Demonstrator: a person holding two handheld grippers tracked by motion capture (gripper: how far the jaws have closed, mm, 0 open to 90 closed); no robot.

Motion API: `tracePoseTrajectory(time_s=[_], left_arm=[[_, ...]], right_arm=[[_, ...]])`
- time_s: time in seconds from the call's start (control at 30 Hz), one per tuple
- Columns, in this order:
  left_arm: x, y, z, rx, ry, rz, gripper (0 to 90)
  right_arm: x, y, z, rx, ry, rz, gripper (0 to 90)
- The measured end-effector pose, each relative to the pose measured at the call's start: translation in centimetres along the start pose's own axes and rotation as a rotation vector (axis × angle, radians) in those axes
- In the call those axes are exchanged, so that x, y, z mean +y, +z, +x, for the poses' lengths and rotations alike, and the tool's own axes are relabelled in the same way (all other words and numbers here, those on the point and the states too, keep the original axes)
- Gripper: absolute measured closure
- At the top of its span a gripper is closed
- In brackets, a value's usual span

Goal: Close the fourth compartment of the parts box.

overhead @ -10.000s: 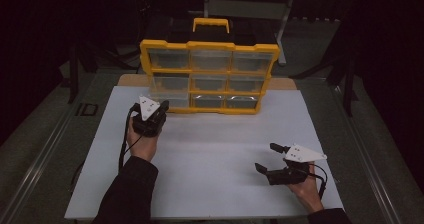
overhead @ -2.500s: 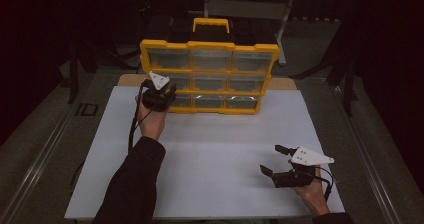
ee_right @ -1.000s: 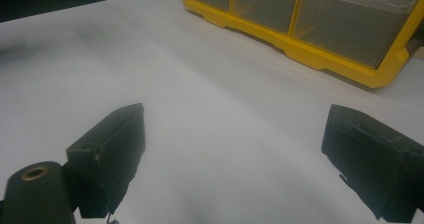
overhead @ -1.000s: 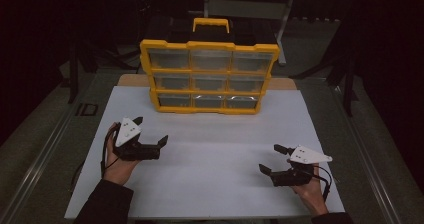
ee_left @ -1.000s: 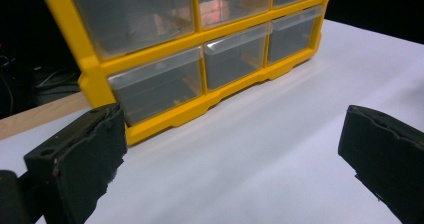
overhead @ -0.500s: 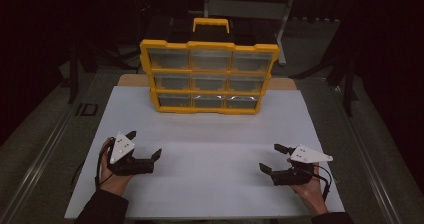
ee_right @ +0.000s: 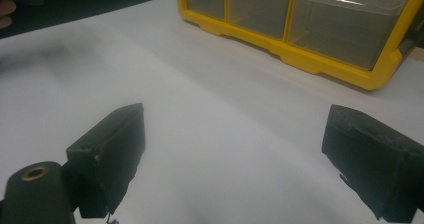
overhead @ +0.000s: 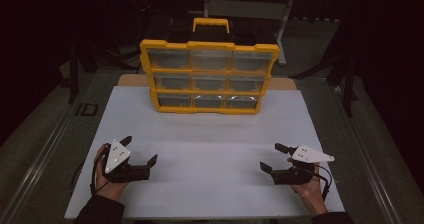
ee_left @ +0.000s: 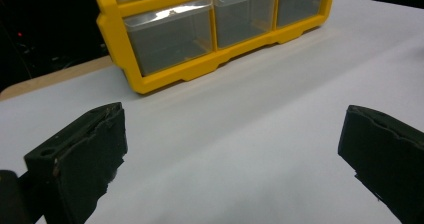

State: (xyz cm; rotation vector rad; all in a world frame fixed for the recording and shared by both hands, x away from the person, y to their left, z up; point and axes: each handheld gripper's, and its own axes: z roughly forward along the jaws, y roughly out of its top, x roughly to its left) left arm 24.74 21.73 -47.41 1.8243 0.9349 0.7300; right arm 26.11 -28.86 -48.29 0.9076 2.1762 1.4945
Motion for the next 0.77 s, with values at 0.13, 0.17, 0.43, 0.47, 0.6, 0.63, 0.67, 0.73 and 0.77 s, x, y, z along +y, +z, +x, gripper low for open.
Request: tracePoseTrajectory(time_s=[0.13,0.17,0.43,0.47,0.6,0.63,0.67,0.73,0.77], left_arm=[[-0.09,-0.17,0.1,0.002,0.0,0.001,0.1],[-0.1,-0.2,0.12,0.004,0.0,0.001,0.1],[-0.08,-0.29,0.31,0.005,-0.008,-0.006,0.0],[-0.08,-0.3,0.34,0.005,-0.01,-0.008,0.1],[-0.05,-0.38,0.41,0.004,-0.012,-0.011,0.1],[-0.07,-0.34,0.41,0.004,-0.013,-0.011,0.1],[-0.07,-0.31,0.41,0.005,-0.013,-0.01,0.0],[-0.06,-0.3,0.42,0.004,-0.011,-0.01,0.1],[-0.05,-0.3,0.41,0.006,-0.012,-0.01,0.1]], right_arm=[[-0.05,-0.13,-0.17,-0.001,0.009,-0.011,10.4],[-0.06,-0.16,-0.19,-0.002,0.01,-0.014,10.4],[-0.13,-0.28,-0.4,-0.004,0.017,-0.02,10.0],[-0.13,-0.28,-0.41,-0.004,0.017,-0.02,10.0],[-0.17,-0.26,-0.46,-0.005,0.016,-0.018,10.0],[-0.21,-0.18,-0.49,-0.005,0.016,-0.014,10.0],[-0.21,-0.16,-0.48,-0.004,0.016,-0.013,10.0],[-0.21,-0.17,-0.46,-0.001,0.014,-0.013,10.0],[-0.21,-0.16,-0.47,-0.001,0.015,-0.013,10.0]])
